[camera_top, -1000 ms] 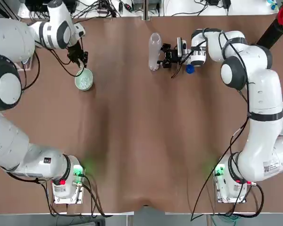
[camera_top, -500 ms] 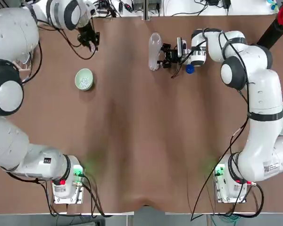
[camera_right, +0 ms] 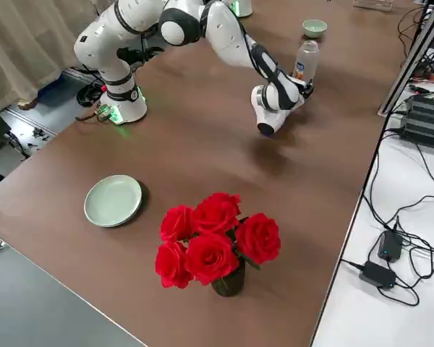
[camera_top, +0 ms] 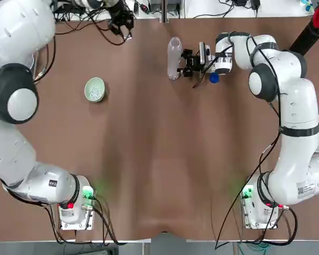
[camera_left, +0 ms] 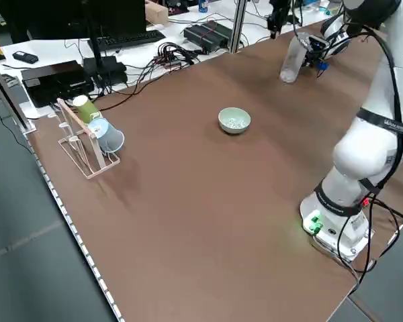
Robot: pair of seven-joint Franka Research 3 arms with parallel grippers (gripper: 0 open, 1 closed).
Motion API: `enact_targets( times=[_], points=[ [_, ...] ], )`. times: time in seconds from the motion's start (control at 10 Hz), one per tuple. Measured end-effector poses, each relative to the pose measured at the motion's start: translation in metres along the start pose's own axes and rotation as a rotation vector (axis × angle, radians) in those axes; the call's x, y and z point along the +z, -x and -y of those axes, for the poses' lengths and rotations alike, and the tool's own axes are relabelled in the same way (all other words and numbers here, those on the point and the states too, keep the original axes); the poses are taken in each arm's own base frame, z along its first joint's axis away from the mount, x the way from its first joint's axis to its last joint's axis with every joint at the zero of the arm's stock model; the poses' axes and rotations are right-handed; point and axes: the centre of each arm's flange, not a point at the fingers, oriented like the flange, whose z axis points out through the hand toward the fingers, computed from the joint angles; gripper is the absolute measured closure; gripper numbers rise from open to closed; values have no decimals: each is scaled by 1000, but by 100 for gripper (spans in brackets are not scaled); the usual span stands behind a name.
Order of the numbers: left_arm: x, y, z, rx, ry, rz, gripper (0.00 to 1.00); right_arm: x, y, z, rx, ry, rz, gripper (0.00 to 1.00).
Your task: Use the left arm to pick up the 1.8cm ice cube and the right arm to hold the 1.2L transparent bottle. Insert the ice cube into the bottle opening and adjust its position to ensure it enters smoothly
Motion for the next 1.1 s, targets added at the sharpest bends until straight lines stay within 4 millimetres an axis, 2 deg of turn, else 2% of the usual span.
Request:
enact_targets(
  times=[0.2,0.4,0.6,0.8,1.1],
  points=[
    [9,12,-51,-66,41,13,60,0,0,0,0,0,0,0],
    [18,18,-87,-112,76,25,60,0,0,0,0,0,0,0],
    [25,14,-113,-159,122,23,60,0,0,0,0,0,0,0],
    [45,13,-133,-187,163,-15,60,0,0,0,0,1,-1,0],
    [72,39,-177,-208,213,-104,60,0,0,0,0,1,0,0]
  ],
)
